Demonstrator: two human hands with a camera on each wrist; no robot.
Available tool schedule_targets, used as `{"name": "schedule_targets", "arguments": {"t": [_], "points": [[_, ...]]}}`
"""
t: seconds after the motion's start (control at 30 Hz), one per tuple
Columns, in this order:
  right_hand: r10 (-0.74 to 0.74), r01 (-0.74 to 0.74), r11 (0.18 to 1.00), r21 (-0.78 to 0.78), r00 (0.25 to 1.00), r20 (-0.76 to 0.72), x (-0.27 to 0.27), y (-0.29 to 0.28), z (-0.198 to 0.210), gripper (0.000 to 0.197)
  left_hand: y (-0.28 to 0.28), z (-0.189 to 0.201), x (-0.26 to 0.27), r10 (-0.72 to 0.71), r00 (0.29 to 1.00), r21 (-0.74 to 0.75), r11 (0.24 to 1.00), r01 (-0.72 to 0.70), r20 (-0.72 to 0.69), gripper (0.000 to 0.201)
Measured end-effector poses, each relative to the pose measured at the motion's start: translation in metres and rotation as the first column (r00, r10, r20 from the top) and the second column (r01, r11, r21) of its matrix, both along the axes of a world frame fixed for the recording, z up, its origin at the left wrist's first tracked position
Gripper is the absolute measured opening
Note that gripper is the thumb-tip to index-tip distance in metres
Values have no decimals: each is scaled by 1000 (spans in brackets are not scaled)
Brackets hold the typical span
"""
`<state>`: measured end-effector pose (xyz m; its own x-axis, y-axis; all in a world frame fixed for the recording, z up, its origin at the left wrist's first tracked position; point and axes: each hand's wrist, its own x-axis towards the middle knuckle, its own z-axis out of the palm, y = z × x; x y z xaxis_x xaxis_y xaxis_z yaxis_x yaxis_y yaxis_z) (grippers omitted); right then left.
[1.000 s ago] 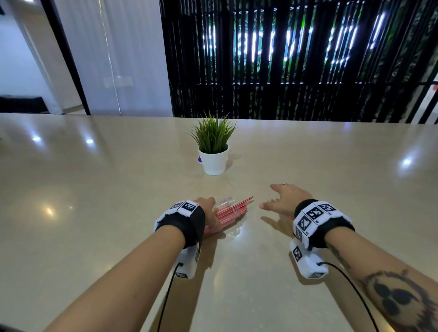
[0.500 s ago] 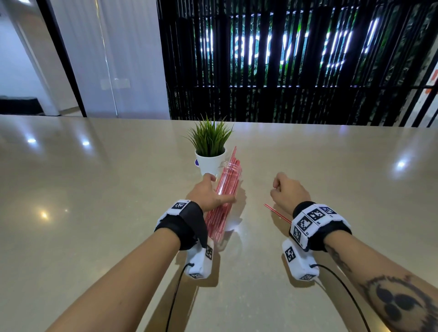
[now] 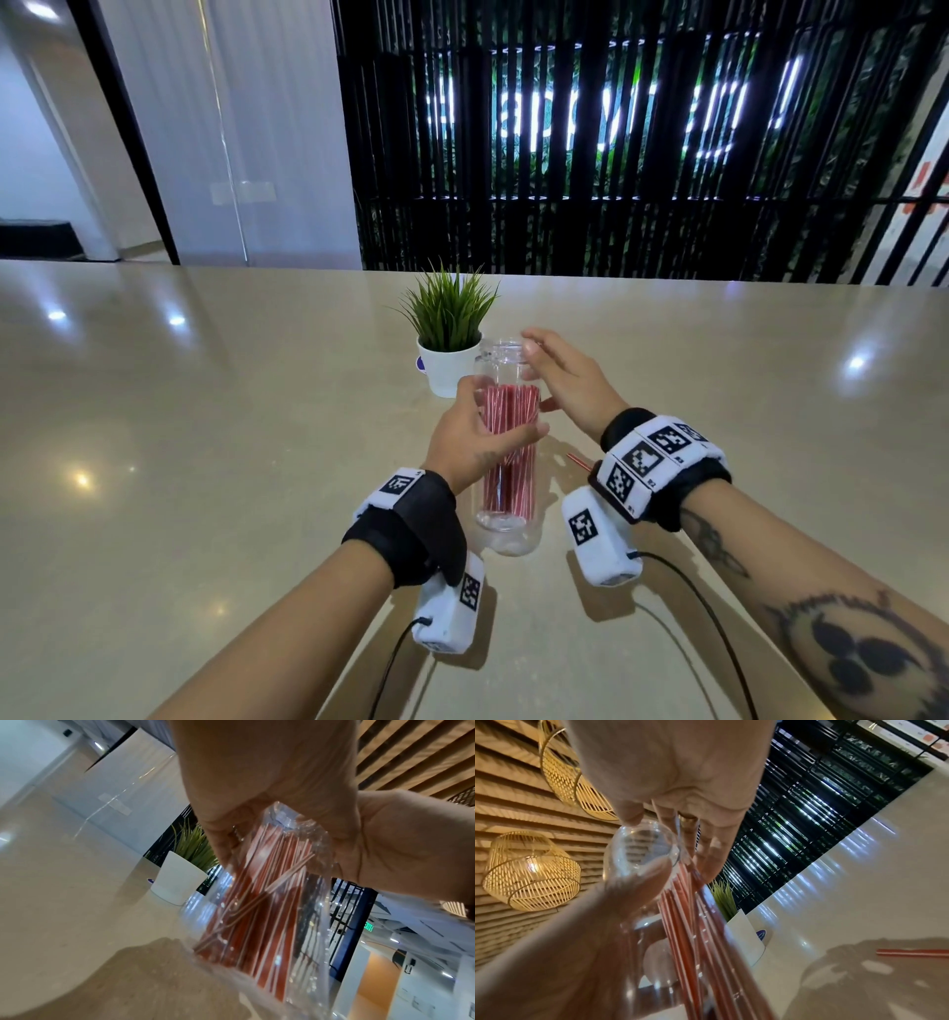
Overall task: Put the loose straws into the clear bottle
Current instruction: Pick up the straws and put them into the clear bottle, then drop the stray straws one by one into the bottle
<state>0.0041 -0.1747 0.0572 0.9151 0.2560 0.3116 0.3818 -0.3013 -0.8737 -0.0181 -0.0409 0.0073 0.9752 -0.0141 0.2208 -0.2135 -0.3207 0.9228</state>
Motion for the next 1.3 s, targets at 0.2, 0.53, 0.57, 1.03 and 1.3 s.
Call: {"name": "schedule_targets", "arguments": {"t": [0.2, 0.53, 0.57, 1.03, 1.3], "points": [[23, -23, 998, -50, 1000, 4, 0, -9, 5, 36, -2, 7, -2, -173, 981, -123, 979, 162, -89, 81], [109, -103, 993, 66, 989, -97, 6, -13, -4, 46, 3, -2, 0, -194, 979, -138, 973, 184, -59, 88], [115, -110, 992, 53, 988, -99, 7, -15, -3, 47, 3, -2, 0, -197, 978, -140, 972, 186, -63, 89], [-412, 133, 655, -744, 888, -204, 32, -75, -56, 24, 4, 1, 1, -167, 986, -132, 978, 164, -15, 84], [-438, 44, 439, -897, 883, -171, 30, -75, -78, 17, 5, 2, 0, -138, 990, -150, 980, 131, -37, 74]]}}
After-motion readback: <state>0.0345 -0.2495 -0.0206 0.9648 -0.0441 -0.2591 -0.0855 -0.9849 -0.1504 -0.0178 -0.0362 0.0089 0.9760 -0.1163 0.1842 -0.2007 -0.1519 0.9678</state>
